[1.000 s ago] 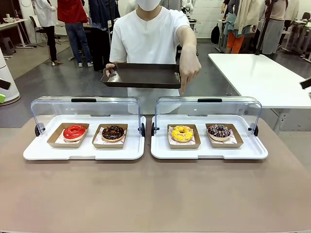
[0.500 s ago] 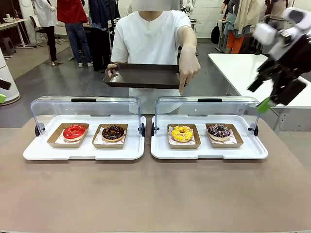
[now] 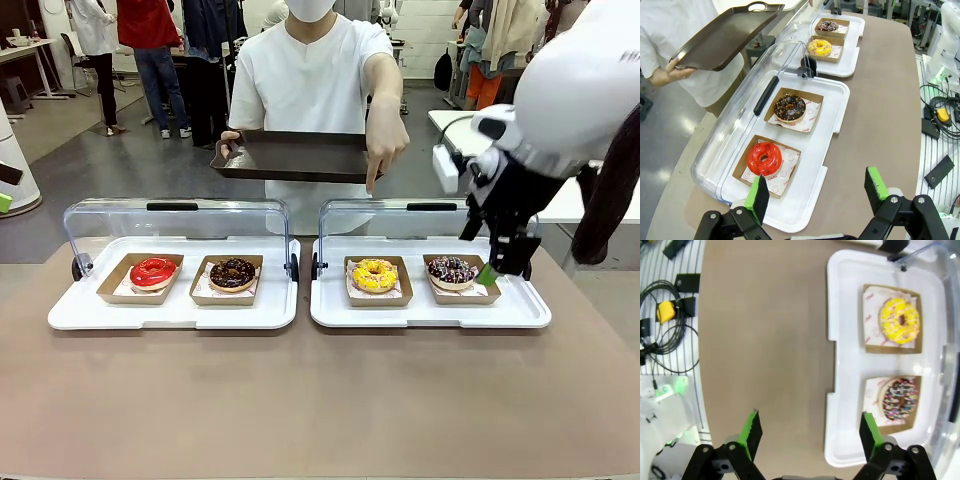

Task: Provide the desired donut to the person.
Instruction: Pick up and lift the Paper togo box containing the Donut pointed at by the person.

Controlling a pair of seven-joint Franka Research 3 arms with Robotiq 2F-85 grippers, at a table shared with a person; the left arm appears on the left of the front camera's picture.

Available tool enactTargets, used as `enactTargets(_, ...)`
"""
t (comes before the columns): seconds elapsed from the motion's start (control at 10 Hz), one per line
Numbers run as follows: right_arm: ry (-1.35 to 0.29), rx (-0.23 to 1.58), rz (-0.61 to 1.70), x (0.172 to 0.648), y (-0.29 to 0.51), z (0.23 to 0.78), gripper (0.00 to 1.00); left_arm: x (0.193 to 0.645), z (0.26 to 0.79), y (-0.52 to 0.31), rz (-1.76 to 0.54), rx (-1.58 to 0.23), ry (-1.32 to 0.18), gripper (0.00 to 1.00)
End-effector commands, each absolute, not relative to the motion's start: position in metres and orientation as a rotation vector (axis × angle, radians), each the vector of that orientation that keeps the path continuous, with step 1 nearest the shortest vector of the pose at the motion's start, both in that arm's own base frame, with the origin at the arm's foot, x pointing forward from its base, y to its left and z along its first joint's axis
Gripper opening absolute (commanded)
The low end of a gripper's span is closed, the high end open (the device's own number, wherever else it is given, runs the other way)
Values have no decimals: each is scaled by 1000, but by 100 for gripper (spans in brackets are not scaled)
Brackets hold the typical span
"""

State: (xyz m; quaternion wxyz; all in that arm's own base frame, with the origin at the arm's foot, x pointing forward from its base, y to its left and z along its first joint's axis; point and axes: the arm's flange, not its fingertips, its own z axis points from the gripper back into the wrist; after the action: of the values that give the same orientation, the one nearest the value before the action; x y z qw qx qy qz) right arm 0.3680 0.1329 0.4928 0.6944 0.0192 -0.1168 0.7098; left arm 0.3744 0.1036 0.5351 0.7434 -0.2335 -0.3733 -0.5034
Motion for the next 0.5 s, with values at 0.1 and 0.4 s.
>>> enactTargets(0.1, -261, 43, 1585, 368, 133, 493, 100, 374, 535, 105, -1104, -518, -827, 100)
enactTargets(0.4, -261, 43, 1585, 368, 133, 493, 100, 374, 535, 105, -1104, -518, -827, 100)
